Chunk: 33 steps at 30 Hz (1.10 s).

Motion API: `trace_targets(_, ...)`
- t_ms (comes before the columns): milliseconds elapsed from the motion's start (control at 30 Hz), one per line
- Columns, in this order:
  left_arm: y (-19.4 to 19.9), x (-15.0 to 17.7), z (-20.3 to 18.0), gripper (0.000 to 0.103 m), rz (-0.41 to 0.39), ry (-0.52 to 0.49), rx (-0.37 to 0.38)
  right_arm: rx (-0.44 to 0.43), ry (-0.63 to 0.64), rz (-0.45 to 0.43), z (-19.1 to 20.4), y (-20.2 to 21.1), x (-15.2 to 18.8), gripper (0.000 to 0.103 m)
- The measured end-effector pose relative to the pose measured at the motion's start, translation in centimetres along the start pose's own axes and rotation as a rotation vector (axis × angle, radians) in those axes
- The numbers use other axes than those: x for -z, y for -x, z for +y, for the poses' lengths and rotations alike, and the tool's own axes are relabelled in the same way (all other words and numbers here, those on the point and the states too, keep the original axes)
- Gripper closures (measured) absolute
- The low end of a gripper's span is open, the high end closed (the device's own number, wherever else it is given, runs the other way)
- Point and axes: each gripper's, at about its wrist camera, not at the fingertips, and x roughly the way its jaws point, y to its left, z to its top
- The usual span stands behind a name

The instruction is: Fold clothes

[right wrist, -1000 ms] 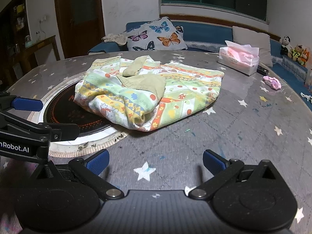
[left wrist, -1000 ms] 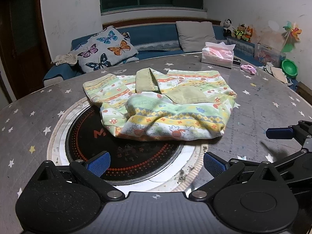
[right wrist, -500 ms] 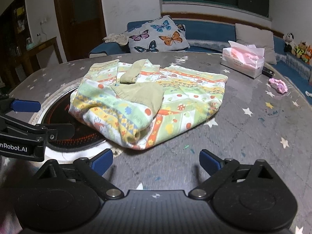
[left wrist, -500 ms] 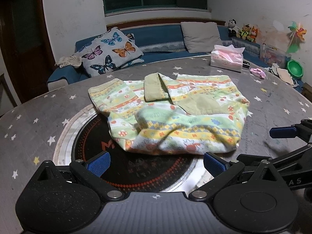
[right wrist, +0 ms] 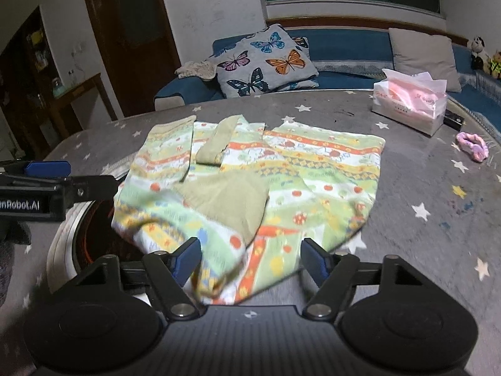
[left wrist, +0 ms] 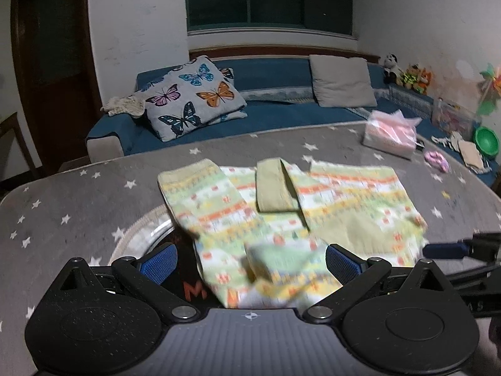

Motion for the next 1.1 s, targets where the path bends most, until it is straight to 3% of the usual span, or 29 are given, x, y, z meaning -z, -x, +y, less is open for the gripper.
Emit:
trace_targets(167, -2.9, -2.3, 0.9, 0.019, 0.049, 0.041, -0.007, -0.029, -0.036, 0.004, -0.9, -1.3, -1.5, 0.04)
trace_targets(300, -5.1, -3.1, 1.5, 0.021, 0.107, 0.068, 0.037, -0.059, -0.068, 0.013, -1.6, -2.5, -2.5, 0.045)
trace_targets(467, -6.9, -2.2, 1.4, 0.03, 0.181, 0.049, 0.09, -0.104, -0.111, 0.047, -2.3, -4.3, -2.9, 0.059)
trace_targets(533, -7.2, -1.5, 1.4, 0.04, 0.21, 0.039, 0.118, -0.123, -0.116, 0.059, -2.3, -4.6, -2.8, 0.067)
trace_targets(700, -6.7, -0.3, 2.0, 0.083, 0.243, 0.049, 0.195, -0.166, -0.106, 0.046, -1.7, -3.8, -2.4, 0.088)
trace_targets(767, -5.9, 0.1, 2.2, 0.09, 0.237, 0.047, 0.206, -0.179, -0.099, 0.03, -1.4, -2.8, -2.3, 0.095)
trace_targets(1100, -0.4, 3.5, 4.3, 0.097, 0.192, 0.068, 0.191, -0.278, 0.049, -0.021, 2.0, 3.3, 0.1, 0.099)
